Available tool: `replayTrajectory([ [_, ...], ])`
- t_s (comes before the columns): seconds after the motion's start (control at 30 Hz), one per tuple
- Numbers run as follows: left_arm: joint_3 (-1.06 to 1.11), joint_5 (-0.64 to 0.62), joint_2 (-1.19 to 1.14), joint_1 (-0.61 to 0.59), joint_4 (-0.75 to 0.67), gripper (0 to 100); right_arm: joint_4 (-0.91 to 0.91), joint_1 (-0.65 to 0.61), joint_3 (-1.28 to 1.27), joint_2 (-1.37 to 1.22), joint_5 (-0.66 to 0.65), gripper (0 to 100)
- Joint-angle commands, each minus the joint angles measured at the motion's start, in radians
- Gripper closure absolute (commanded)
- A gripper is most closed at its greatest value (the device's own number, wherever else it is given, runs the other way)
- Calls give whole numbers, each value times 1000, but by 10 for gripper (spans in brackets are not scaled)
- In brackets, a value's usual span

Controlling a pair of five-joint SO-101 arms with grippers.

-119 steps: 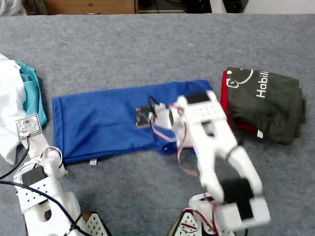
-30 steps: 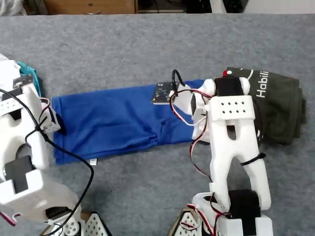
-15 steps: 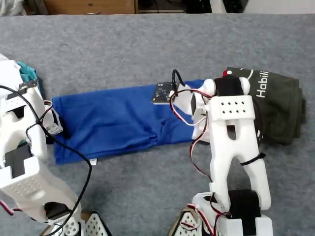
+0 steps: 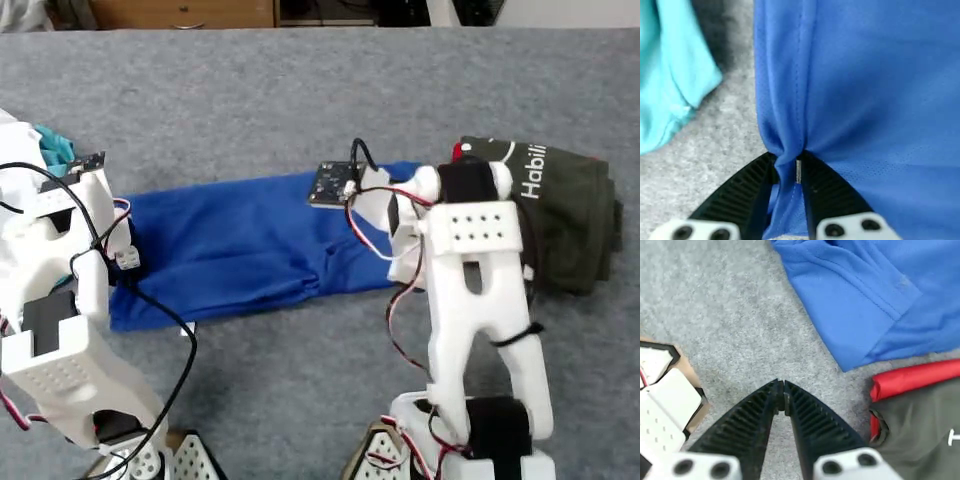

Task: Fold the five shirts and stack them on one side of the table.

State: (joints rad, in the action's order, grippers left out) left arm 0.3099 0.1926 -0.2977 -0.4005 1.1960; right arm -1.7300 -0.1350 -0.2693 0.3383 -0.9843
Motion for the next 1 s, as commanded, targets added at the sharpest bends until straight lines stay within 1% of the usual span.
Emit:
replayTrajectory([
  [0.0,-6,-11,8,18,-14,981,14,-12,-4,96,23,996],
  [0.13,-41,-15,12,68,-5,982,17,-8,-44,191,18,996],
  [0.23,-44,-17,65,107,14,982,61,-7,-77,265,31,996],
  [0.27,-38,-17,96,124,15,982,95,-7,-90,289,58,996],
  [0.33,-34,-17,165,155,21,982,180,-2,-113,343,157,996],
  [0.43,-26,-18,283,212,25,982,348,44,-156,403,284,996],
  [0.5,-31,-34,351,261,51,982,476,113,-177,415,359,996],
  [0.6,-26,-86,441,359,71,982,649,229,-180,406,574,996],
  [0.67,-29,-109,479,440,71,982,727,291,-177,407,684,996],
  [0.77,-35,-127,513,588,61,982,842,349,-170,394,775,996],
  [0.87,-28,-189,521,717,-6,982,1025,423,-180,357,827,996],
  [0.97,-34,-227,519,825,-94,982,1189,506,-179,311,916,996],
])
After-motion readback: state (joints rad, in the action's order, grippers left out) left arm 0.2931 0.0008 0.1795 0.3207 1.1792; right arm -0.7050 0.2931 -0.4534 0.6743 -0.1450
